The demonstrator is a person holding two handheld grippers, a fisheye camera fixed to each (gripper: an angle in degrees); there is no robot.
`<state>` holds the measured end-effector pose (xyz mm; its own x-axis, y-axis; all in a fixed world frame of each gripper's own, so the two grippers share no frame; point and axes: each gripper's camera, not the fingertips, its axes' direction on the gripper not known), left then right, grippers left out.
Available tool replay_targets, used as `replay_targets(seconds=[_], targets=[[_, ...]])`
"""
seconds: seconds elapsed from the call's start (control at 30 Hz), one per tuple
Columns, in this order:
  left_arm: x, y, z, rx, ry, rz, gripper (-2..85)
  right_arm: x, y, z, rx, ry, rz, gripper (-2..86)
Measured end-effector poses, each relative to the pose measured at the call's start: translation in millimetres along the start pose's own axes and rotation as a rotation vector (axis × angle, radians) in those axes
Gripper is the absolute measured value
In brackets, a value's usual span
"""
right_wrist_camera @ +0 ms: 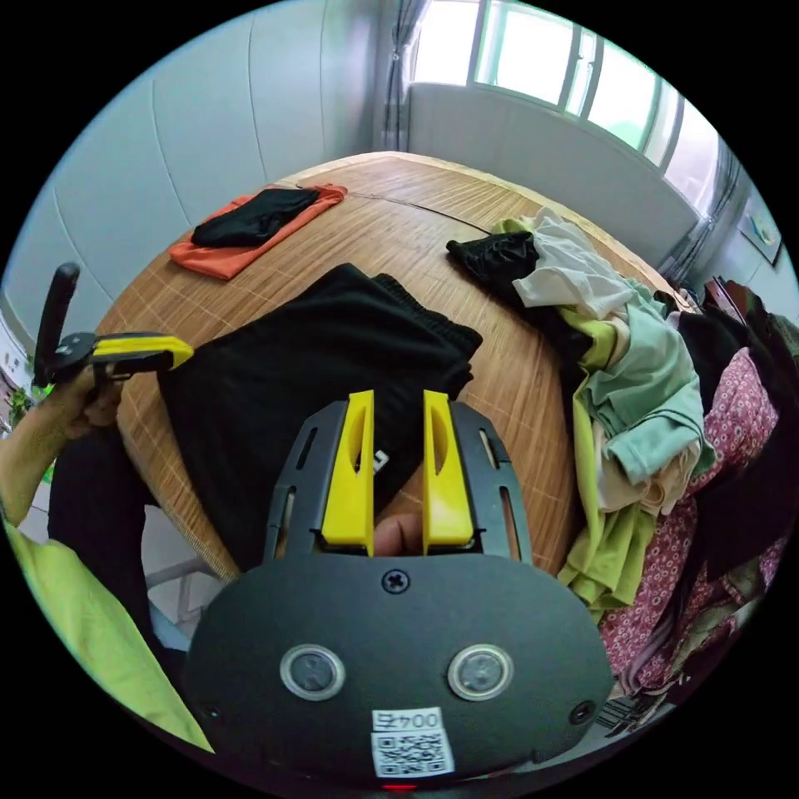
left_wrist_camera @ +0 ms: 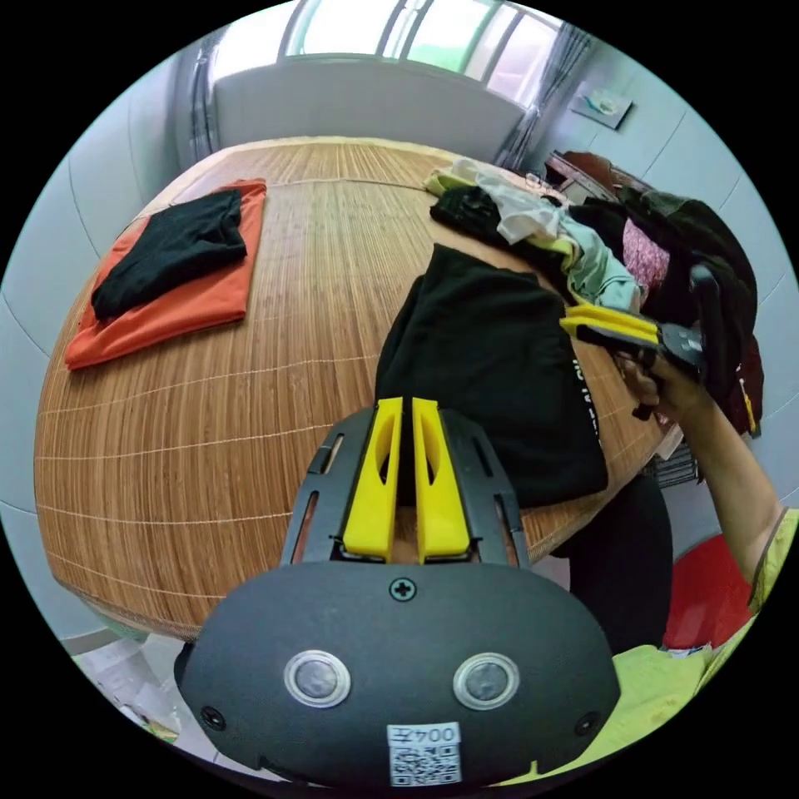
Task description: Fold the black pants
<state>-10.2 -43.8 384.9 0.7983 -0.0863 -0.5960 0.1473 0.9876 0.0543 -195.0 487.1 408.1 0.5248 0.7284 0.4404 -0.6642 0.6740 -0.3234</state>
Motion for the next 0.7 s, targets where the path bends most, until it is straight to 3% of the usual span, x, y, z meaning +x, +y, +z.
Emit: replay_targets(seconds=[0.07, 0.13, 0.3, 0.37, 0.57, 0.7], targets=[[-12.7, 1.6, 18.4, -0.066, -0.045, 0.001, 1.6, -30.5, 33.7, -3.8, -0.026, -0.030, -0.088, 9.5], [-36.3, 6.8, 29.2, -0.062, 0.032, -0.060, 1.8, -47.2, 53.0, 11.8, -0.113, 0.009, -0.144, 9.8], [-57.3, 22.8, -13.6, 0.066, 0.068, -0.132, 2.7, -74.7, 66.4, -25.0, 0.031, 0.069, -0.086, 10.0], [-64.9, 37.7, -16.0, 0.047, 0.115, -0.164, 3.2, -117.6, 70.2, -34.0, 0.084, 0.064, -0.223, 11.0], [-87.6, 99.5, 8.9, -0.010, 0.455, -0.388, 6.7, -169.6, 66.1, 5.2, 0.016, 0.127, -0.541, 13.1], [-108.0, 123.2, 27.6, -0.025, 0.631, -0.522, 9.0, -148.0, 51.8, 12.1, -0.016, 0.080, -0.513, 12.5]])
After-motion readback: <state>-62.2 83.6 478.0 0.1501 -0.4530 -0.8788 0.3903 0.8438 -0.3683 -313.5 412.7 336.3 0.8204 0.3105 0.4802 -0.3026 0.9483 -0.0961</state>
